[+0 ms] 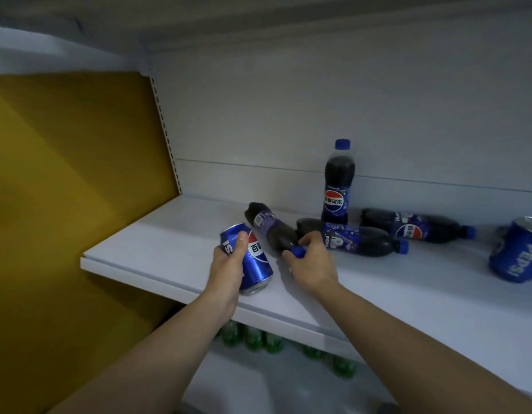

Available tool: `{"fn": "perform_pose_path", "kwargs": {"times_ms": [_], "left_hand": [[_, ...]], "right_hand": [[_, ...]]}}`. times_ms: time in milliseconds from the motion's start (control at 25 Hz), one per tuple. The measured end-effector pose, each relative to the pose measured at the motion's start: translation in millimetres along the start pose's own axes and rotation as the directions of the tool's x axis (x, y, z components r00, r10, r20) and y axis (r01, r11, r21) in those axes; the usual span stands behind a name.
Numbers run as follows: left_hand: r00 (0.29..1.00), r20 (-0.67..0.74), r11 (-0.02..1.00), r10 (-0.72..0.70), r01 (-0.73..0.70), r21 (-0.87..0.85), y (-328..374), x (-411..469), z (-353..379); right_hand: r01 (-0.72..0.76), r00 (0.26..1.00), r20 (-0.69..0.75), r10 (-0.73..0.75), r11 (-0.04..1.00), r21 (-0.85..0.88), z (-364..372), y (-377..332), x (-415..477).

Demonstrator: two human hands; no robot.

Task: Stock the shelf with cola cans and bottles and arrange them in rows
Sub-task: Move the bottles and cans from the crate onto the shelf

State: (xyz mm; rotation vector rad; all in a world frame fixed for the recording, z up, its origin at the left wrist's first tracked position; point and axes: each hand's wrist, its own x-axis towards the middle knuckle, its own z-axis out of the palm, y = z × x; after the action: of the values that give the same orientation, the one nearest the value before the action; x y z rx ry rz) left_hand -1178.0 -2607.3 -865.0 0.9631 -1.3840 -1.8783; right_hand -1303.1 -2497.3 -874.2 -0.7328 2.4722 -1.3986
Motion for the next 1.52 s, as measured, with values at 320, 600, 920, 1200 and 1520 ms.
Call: {"fn": "perform_pose_path", "kwargs": {"times_ms": [320, 600, 920, 1200, 1520], "left_hand": [[0.977, 0.156, 0.98, 0.145, -0.164, 0.117, -8.1, -16.5, 25.9], [0.833, 0.547, 0.985, 0.083, -0.15, 0.08, -30.3, -71.5, 115.9], [0.597, 0.78, 0.49, -0.189, -0.631, 0.602, -74.5, -117.0, 207.9], [0.525, 0.85, 0.352, -0.038, -0.789, 0.503, -90.7, -94.8, 231.9], [0.563, 0.823, 0.716, 0.081, -0.607, 0.345, -94.3, -81.4, 234.7]], "right_hand": [[0.189, 0.965, 0.127, -0.231, 0.941, 0.281, -20.5, -5.1, -14.1], [0.219, 0.955, 0.176, -0.24, 0.967, 0.127, -111.7, 39.2, -40.2], [0.032, 0.946, -0.32, -0.054, 0.997, -0.075, -248.7, 130.5, -81.7], [-0.143, 0.759, -0.643, 0.099, 0.99, -0.016, -302.1, 178.0, -80.5], [-0.044, 0.736, -0.66, -0.155, 0.961, -0.274, -274.8, 166.2, -104.1]]}}
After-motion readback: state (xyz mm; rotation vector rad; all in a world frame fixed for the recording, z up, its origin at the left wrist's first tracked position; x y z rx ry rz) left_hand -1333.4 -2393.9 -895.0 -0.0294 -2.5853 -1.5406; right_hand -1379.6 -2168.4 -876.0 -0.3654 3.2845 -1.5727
